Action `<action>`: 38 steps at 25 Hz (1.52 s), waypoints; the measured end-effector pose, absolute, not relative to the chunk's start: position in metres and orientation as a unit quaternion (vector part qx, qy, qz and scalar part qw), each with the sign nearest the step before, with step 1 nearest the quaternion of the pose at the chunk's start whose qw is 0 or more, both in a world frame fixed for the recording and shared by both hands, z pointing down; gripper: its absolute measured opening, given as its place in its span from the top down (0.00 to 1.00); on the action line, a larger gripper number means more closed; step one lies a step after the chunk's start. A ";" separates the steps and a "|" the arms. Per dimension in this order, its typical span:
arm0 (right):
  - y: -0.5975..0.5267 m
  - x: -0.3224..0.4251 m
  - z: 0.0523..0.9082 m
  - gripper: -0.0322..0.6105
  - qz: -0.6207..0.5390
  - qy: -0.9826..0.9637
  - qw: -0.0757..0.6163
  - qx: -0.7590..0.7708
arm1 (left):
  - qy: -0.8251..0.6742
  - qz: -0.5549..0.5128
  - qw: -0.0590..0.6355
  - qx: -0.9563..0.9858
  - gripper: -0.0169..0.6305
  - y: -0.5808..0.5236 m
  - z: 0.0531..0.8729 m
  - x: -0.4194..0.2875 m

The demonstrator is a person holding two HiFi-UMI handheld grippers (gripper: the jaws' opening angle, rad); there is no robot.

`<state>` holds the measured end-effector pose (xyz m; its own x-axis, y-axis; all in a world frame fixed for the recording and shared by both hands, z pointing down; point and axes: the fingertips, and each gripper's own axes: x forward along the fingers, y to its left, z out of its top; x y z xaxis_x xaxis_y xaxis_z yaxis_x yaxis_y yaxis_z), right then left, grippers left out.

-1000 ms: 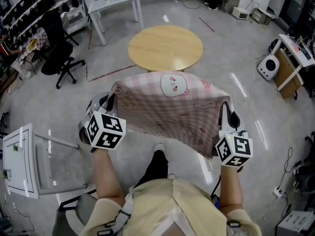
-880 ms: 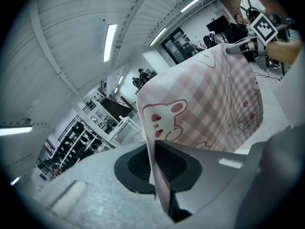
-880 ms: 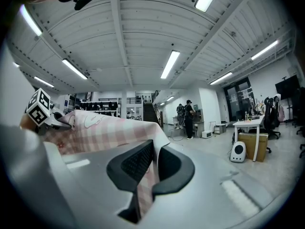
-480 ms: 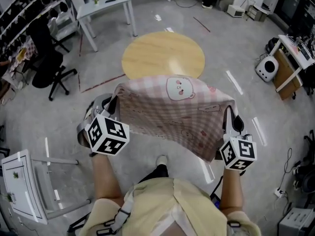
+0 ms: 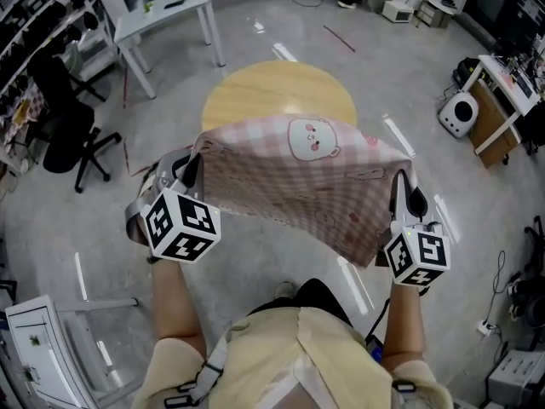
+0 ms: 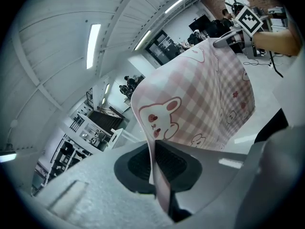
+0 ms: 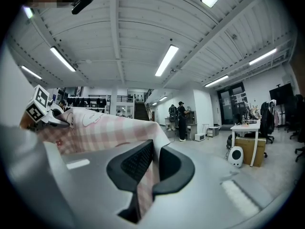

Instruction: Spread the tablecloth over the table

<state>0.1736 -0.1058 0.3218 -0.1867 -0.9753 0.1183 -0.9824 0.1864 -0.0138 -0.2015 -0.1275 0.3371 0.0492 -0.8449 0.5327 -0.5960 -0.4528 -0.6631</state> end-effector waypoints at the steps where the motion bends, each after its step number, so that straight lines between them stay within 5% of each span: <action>1: -0.115 0.174 0.321 0.94 0.040 -0.769 0.044 0.636 | 0.505 -0.469 0.134 -0.712 0.96 -0.137 0.337 -0.201; 38: -0.441 0.157 0.310 0.90 -0.053 -0.770 0.104 0.627 | 0.458 -0.519 0.137 -0.708 0.94 -0.467 0.341 -0.209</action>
